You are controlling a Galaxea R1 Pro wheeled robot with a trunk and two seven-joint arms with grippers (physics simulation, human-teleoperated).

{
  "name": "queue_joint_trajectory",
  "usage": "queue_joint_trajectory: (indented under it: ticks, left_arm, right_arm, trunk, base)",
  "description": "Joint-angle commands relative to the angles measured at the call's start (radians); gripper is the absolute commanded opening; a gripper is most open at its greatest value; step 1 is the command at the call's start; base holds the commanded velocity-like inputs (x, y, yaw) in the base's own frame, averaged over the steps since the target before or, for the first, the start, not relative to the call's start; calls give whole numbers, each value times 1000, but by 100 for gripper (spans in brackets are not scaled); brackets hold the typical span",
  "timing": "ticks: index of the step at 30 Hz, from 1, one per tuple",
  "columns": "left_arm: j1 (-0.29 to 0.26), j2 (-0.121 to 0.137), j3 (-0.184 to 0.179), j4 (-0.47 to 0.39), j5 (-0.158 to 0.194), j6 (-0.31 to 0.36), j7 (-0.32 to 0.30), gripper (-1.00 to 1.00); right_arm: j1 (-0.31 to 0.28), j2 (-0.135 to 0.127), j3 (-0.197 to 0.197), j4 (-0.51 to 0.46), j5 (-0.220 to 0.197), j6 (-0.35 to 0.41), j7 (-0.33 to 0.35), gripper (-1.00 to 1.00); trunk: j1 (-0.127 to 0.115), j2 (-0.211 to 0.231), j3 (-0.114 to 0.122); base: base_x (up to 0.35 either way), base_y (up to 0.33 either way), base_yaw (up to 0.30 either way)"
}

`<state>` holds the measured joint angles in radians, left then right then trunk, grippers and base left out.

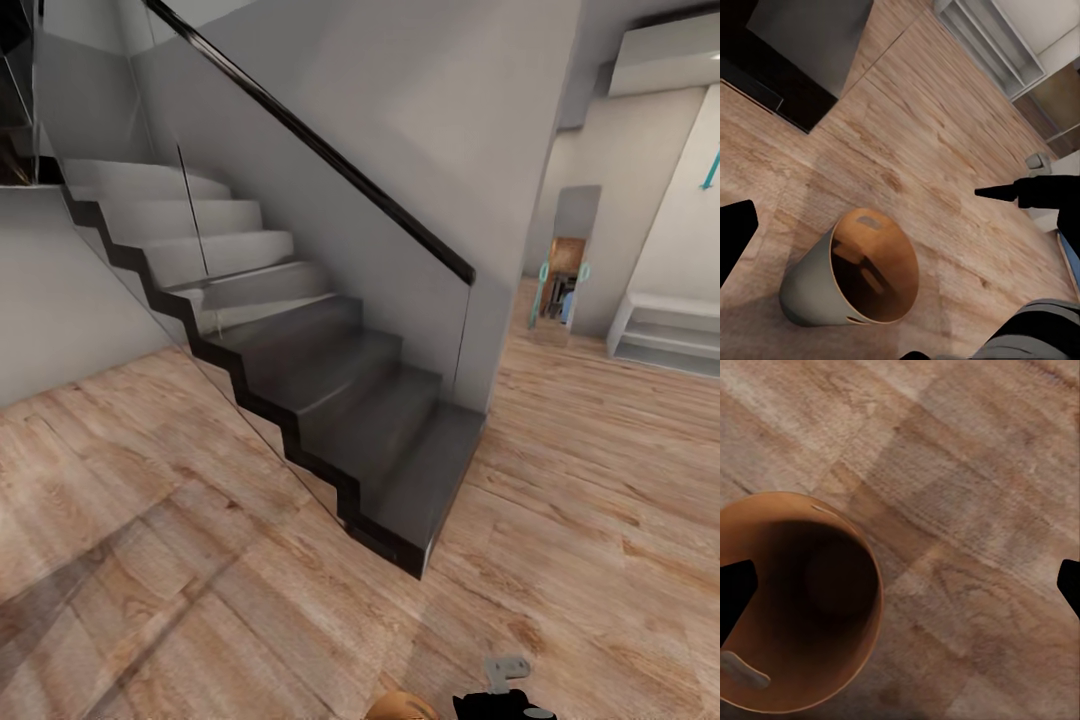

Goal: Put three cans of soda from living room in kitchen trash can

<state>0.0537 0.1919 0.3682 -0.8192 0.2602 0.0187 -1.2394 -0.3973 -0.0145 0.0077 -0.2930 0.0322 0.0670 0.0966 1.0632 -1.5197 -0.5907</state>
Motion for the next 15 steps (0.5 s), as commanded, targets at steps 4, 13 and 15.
queue_joint_trajectory:
  ticks: [4,13,15]
  left_arm:
    - [0,0,0,0,0,0,0,100]
    - [0,0,0,0,0,0,0,100]
    - [0,1,0,0,-1,0,0,100]
  right_arm:
    - [0,0,0,0,0,0,0,100]
    - [0,1,0,0,0,1,0,100]
    - [0,1,0,0,0,1,0,100]
  trunk:
    - [15,-28,-18]
    - [50,-91,-60]
    - [54,-98,-67]
  base:
    - [0,0,0]
    - [0,0,0]
    - [0,0,0]
